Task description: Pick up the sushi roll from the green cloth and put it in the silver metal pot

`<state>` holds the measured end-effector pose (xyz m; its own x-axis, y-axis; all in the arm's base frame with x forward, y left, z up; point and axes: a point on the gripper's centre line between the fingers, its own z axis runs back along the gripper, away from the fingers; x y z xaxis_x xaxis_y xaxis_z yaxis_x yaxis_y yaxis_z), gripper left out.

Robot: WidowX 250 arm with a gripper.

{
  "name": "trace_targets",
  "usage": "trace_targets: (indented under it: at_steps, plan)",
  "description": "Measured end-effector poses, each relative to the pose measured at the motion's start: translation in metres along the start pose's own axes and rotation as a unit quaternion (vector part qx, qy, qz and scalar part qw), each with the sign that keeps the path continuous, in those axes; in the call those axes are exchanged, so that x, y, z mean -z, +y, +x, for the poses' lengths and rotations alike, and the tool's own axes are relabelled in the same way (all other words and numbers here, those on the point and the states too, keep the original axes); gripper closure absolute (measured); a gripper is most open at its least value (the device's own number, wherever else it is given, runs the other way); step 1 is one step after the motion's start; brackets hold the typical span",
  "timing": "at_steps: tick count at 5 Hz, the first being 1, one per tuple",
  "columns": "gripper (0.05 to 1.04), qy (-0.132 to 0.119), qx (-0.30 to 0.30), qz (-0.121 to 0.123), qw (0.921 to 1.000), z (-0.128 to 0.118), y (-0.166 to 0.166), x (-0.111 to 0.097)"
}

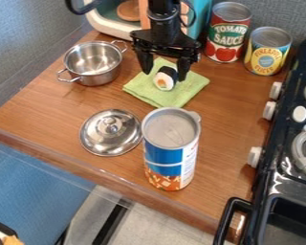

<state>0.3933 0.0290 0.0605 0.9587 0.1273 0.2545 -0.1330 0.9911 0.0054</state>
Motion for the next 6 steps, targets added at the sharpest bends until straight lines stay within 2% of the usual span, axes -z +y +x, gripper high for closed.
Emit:
trace_targets:
  at_steps: [1,2,3,4,5,6]
  plan:
    - [0.133,0.005,-0.003,0.009,0.9999,0.002,0.002,0.012]
    - [0.406,0.010,-0.010,0.015,0.9998,0.002,0.003,0.018]
    - [0.567,0.011,-0.005,0.011,0.9999,0.002,0.003,0.018]
    - [0.588,0.016,-0.003,0.002,0.9999,0.000,0.002,0.016]
    - [0.588,-0.016,-0.042,0.010,0.9990,0.010,0.038,-0.017]
    - [0.589,-0.021,-0.090,0.027,0.9953,0.012,0.086,-0.026]
